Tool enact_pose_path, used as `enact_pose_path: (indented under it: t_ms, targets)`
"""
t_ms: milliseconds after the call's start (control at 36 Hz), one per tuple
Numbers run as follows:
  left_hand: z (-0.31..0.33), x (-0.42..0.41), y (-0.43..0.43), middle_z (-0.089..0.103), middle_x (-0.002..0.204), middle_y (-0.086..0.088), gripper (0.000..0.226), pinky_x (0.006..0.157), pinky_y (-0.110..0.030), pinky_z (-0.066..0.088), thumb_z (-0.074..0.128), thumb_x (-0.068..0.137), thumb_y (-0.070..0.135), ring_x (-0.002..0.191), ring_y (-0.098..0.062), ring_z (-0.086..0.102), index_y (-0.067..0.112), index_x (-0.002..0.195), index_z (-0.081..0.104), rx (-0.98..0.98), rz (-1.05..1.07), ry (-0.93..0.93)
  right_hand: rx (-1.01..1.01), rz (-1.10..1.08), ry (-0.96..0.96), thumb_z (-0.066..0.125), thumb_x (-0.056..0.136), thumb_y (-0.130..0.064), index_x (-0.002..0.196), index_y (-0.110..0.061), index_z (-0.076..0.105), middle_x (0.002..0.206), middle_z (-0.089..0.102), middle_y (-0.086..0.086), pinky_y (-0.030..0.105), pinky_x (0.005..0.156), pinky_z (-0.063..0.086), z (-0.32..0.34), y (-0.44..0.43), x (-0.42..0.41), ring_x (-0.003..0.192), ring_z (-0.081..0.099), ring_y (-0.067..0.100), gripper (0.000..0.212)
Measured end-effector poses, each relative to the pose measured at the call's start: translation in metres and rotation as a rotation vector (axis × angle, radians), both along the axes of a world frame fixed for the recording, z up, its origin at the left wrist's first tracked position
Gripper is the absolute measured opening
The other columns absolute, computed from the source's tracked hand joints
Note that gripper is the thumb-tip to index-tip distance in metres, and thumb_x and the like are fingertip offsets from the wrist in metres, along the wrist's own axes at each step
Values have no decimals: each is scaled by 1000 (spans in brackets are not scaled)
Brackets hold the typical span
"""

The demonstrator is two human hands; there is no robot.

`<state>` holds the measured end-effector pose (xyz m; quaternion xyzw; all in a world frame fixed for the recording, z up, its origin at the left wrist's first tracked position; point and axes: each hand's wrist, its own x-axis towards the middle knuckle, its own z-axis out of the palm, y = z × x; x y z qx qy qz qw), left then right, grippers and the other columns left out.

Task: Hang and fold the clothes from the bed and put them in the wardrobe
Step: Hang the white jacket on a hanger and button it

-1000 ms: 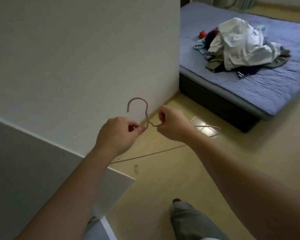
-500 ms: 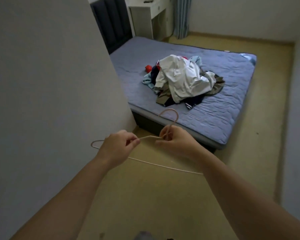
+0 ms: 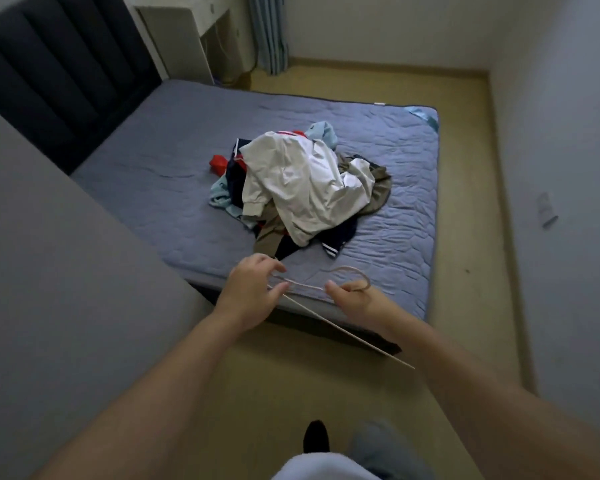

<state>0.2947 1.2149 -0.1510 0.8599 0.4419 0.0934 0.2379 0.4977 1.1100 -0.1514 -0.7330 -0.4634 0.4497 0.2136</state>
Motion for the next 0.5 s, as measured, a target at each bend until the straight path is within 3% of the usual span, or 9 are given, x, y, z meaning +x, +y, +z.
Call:
enact_pose_path:
  t_ms: [139, 250, 389, 500]
  targets:
    - [-12, 51, 83, 59, 115, 3, 26, 93, -32, 48, 69, 92, 27, 106, -14, 56, 18, 117, 67, -53, 17, -41, 1, -87, 2, 37, 106, -45, 60, -18, 36, 56, 37, 0, 31, 53, 25, -16, 73, 36, 50, 36, 15, 53]
    - [-33, 76, 143, 55, 112, 5, 25, 87, -21, 38, 69, 92, 25, 102, -7, 51, 18, 116, 67, -98, 57, -13, 37, -194, 44, 36, 106, -44, 65, -17, 44, 60, 48, 3, 29, 56, 34, -37, 134, 63, 56, 46, 17, 50]
    - [-60, 93, 210, 59, 108, 4, 18, 71, -18, 41, 68, 93, 26, 93, -9, 58, 23, 111, 67, -282, 191, 24, 107, -307, 69, 38, 106, -43, 62, -19, 32, 57, 36, -3, 34, 53, 27, -58, 201, 91, 54, 38, 15, 51]
    - [-87, 104, 270, 64, 109, 5, 18, 73, -26, 47, 64, 94, 27, 97, -12, 61, 25, 112, 66, -429, 280, 85, 113, -377, 84, 39, 105, -43, 65, -18, 31, 61, 39, 2, 30, 55, 32, -70, 249, 104, 57, 40, 18, 48]
